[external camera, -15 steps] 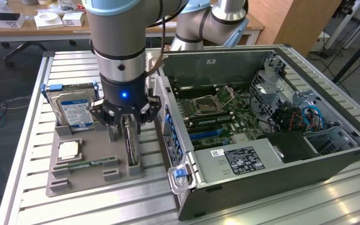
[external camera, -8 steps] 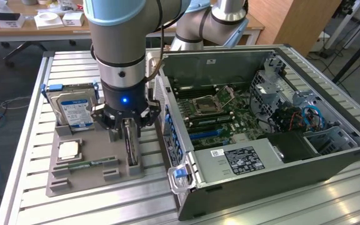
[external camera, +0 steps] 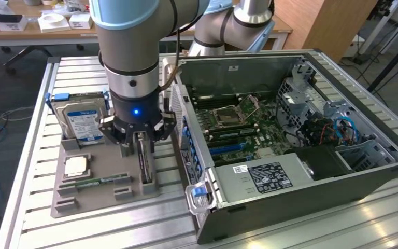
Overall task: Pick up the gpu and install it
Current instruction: 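Pick up the gpu and move the gpu toward the slot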
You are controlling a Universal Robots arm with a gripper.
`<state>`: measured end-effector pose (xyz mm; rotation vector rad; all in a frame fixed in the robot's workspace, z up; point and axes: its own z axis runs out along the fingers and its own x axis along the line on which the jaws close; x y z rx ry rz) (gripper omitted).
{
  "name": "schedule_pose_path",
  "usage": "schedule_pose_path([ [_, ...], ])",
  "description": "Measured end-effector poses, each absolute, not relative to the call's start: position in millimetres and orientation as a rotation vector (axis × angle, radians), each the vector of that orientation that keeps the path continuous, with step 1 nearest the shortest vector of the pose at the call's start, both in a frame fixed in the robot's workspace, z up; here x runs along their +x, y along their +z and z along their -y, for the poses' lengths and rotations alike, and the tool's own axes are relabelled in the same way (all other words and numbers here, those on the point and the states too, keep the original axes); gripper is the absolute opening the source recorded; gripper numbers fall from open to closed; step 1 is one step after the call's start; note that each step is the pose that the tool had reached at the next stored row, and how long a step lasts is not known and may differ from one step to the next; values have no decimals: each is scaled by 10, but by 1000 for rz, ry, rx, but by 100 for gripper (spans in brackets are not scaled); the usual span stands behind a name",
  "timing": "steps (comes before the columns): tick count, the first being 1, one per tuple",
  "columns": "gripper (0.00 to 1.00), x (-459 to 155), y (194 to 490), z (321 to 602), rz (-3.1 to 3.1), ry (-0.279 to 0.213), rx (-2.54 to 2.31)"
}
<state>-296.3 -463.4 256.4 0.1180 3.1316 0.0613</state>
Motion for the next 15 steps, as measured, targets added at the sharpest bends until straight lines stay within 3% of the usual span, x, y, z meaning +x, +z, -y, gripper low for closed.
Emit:
schedule_pose_path([
  [15, 47, -2966, 2352, 4635, -3132, 61, 117],
])
